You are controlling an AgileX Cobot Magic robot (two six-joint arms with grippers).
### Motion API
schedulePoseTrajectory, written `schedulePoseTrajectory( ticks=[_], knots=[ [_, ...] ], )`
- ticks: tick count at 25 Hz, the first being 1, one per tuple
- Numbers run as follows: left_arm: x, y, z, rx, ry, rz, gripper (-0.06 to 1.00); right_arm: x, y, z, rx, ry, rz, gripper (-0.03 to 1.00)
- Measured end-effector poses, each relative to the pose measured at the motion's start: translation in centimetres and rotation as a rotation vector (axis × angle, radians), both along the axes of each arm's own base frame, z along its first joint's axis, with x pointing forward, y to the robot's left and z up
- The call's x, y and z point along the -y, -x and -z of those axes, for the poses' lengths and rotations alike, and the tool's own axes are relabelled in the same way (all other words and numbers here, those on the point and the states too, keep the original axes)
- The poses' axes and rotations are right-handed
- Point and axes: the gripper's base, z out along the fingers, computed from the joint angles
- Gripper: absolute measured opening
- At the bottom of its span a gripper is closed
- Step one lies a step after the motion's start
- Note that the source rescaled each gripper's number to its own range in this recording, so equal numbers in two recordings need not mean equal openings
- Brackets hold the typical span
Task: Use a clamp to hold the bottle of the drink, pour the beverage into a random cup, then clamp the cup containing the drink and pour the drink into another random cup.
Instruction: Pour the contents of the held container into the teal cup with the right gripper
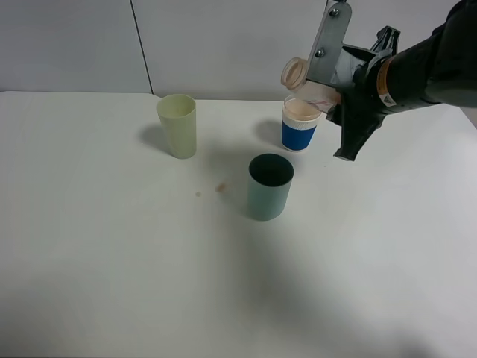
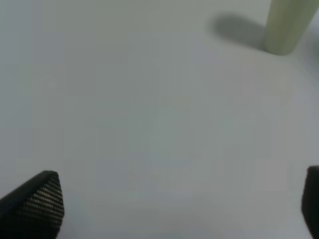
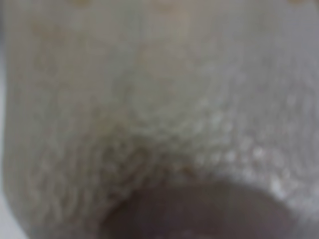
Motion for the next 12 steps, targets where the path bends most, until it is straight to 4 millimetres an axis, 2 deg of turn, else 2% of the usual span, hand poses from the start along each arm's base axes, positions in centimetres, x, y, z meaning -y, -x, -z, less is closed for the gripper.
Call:
schedulePoseTrajectory(
  ticks=[7, 12],
  knots=[
    [0.00, 0.00, 0.00, 0.000, 0.000, 0.000, 0.89, 0.53, -0.11, -0.04, 0.014, 0.060, 0.025, 0.02],
    [0.00, 0.00, 0.00, 0.000, 0.000, 0.000, 0.89, 0.13, 0.12, -0.06, 0.020, 0.077, 0.011, 0.02]
  ],
)
